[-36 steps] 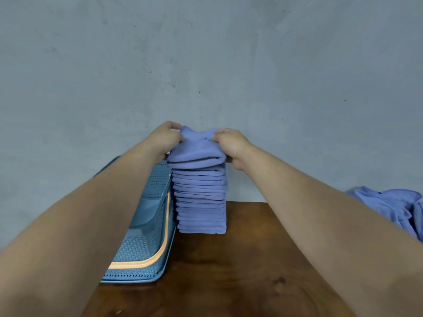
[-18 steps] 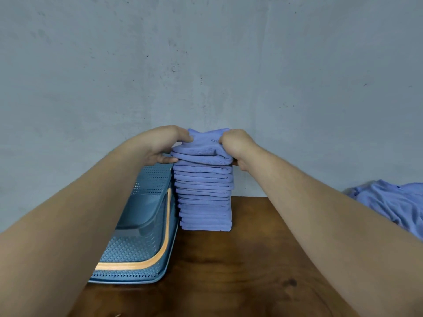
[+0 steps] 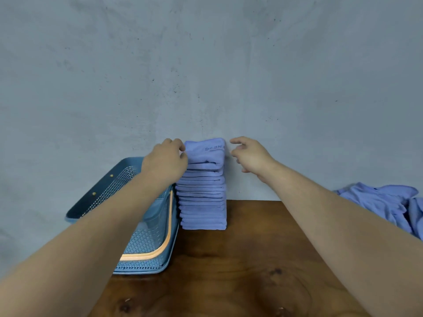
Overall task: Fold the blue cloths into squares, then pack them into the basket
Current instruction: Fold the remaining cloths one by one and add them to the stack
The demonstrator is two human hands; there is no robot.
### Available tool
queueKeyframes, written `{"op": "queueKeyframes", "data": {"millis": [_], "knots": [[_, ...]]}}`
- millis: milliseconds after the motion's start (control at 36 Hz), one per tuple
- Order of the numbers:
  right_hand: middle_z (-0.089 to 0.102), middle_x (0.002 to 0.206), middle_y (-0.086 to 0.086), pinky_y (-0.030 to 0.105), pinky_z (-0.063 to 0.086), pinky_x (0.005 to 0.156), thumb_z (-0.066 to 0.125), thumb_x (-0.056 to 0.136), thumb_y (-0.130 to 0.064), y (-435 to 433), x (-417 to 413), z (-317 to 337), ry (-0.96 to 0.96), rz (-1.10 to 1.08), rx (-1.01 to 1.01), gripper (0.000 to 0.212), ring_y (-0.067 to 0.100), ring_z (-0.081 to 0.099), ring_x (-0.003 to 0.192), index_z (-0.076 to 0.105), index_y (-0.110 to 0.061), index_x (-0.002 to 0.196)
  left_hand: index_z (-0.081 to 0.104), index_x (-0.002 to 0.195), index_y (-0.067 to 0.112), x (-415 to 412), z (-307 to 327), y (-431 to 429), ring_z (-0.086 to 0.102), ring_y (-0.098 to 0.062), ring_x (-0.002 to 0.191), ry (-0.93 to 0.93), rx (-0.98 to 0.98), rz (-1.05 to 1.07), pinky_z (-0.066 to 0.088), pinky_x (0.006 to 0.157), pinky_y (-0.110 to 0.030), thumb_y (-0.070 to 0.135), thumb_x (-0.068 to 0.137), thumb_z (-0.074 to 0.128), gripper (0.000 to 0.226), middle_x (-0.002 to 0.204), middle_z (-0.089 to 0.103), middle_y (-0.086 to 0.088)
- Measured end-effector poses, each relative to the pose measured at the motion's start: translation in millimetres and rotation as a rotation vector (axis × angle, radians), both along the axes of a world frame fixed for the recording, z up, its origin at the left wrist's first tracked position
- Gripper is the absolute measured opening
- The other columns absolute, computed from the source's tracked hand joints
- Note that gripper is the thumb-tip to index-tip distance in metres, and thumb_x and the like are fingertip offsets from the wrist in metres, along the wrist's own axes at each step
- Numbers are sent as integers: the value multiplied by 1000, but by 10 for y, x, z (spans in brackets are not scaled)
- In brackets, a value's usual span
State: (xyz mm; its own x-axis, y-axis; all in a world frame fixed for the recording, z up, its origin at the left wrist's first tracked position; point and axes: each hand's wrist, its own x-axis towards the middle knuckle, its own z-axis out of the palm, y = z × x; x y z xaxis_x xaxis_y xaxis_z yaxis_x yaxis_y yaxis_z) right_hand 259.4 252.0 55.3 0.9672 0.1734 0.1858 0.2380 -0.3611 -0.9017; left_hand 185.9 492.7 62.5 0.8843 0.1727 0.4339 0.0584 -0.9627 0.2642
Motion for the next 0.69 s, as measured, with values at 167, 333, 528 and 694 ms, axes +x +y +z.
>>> {"op": "queueKeyframes", "data": {"millis": [167, 333, 528, 694], "knots": [[61, 129, -7, 29, 55, 68, 64, 100, -18, -472, -528, -80, -41, 4, 38, 36, 21, 69, 97, 67, -35, 131, 63, 119, 30, -443, -47, -431, 55, -20, 118, -100, -129, -124, 53, 91, -47, 39, 103, 52, 22, 125, 58, 6], [64, 124, -25, 43, 62, 79, 65, 101, -19, -1106, -1113, -407, -95, -5, 40, 33, 30, 68, 92, 70, -44, 122, 66, 104, 32, -699, -379, -1036, 60, -14, 106, -83, -239, -276, 53, 88, -44, 40, 100, 58, 11, 111, 60, 12], [66, 122, -31, 31, 58, 87, 69, 101, -26, -2060, -1567, -1148, -41, -120, 59, 28, -6, 66, 96, 69, -48, 118, 59, 91, 36, -822, -1034, -1967, 57, -11, 96, 19, -246, -379, 53, 80, -41, 47, 106, 51, 20, 94, 55, 16], [66, 124, -24, 9, 44, 82, 65, 102, -22, -2774, -1644, -1651, 4, -308, 45, 25, -16, 61, 98, 69, -40, 119, 59, 91, 39, -850, -1519, -2758, 51, -3, 92, 117, -238, -454, 49, 75, -32, 54, 105, 50, 23, 95, 53, 16]]}}
